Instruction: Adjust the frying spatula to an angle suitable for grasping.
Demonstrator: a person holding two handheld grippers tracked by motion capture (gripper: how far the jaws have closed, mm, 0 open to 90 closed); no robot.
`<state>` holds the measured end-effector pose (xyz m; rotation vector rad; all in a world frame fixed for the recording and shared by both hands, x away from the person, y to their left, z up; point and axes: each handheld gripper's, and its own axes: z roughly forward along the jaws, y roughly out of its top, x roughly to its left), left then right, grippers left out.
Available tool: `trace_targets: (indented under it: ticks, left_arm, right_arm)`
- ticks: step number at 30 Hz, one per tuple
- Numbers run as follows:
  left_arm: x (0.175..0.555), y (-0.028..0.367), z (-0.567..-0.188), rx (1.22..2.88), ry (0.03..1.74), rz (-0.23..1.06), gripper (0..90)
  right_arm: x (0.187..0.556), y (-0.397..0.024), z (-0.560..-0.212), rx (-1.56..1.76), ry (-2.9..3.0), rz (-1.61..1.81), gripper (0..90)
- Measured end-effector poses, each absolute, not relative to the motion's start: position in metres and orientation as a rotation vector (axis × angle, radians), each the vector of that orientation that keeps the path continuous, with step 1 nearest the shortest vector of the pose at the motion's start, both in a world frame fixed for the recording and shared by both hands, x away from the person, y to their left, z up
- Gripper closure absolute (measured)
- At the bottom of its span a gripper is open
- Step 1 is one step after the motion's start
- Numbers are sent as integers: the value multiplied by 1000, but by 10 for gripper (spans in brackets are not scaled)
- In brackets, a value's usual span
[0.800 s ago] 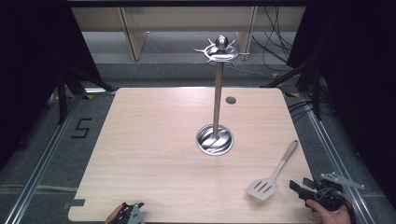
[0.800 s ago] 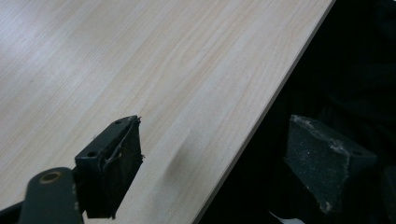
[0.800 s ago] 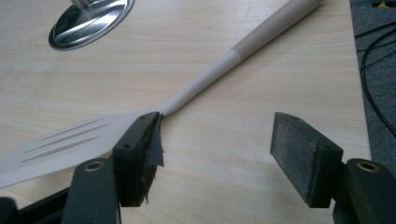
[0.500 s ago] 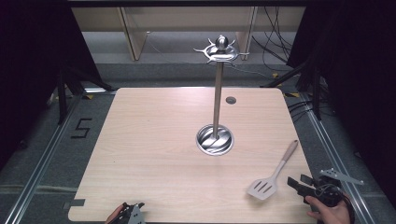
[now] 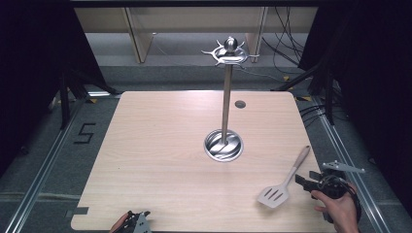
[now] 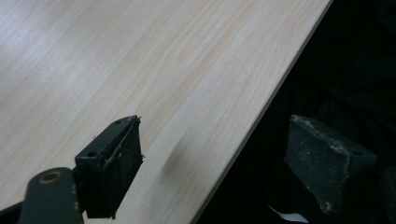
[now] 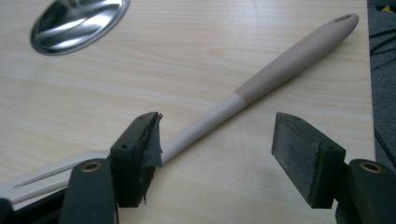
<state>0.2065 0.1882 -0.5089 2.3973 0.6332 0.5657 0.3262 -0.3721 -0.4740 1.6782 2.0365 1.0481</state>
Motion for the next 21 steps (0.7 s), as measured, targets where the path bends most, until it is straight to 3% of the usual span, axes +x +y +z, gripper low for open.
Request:
trace_targets:
  ticks: [7,15,21]
  left_arm:
    - [206,189,-508,2396,628,548,178]
    - [206,190,-507,2393,634,566,178]
    - [206,190,-507,2393,630,567,178]
  right_arm:
    - [350,-370,-467,1675,2064,947,288]
    - [373,-359,-474,1766,2147,791,182]
    - [384,-354,-476,1769,2232,695,242]
